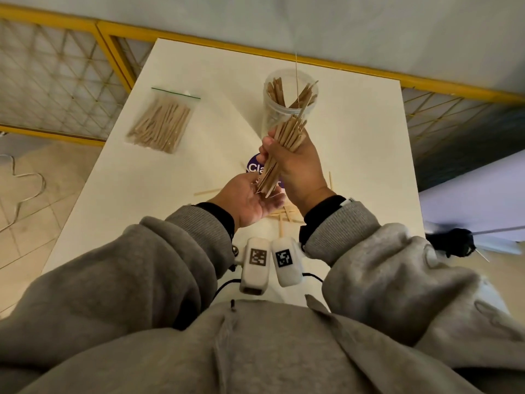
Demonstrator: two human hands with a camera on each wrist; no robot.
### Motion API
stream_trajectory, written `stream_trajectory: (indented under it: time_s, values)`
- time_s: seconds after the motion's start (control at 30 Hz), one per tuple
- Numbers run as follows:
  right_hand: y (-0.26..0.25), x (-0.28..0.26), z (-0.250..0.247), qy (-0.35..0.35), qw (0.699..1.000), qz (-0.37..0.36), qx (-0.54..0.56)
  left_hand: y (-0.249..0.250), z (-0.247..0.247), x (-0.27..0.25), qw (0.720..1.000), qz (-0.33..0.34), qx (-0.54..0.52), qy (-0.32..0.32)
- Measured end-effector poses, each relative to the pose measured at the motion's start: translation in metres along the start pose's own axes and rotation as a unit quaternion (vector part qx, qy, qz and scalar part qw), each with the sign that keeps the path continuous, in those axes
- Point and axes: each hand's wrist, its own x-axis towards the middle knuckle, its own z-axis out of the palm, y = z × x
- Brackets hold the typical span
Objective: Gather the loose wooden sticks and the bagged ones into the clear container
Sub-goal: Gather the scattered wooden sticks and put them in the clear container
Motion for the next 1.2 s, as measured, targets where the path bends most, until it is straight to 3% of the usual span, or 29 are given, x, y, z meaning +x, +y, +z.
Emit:
stream_trajectory:
  time_s: [0.1,0.23,0.43,0.73,0.97,1.2]
  values:
    - [-0.005,0.001,-0.002,-0.014,1.0,0.0,0.01,0.001,-0.002,0.003,1.0,-0.005,-0.014,0.017]
    - [0.005,0.002,-0.006,-0.01,0.999,0.002,-0.052,0.003,0.006,0.003,1.0,0.002,-0.01,-0.01]
    - [0.015,0.006,-0.006,0.023,0.995,0.061,-0.07,0.002,0.004,0.01,0.999,-0.015,0.037,-0.031]
    - [-0.098,0.089,-0.018,0.05,0.99,-0.124,-0.04,0.018,-0.035,0.038,0.989,-0.042,0.125,0.071]
    - [-0.111,0.152,-0.013,0.136,0.985,-0.059,-0.089,0.042,-0.049,0.058,0.978,0.009,0.18,0.105]
    - [-0.121,0.176,-0.009,0.156,0.975,-0.126,-0.091,0.054,-0.053,0.076,0.974,0.036,0.196,0.109]
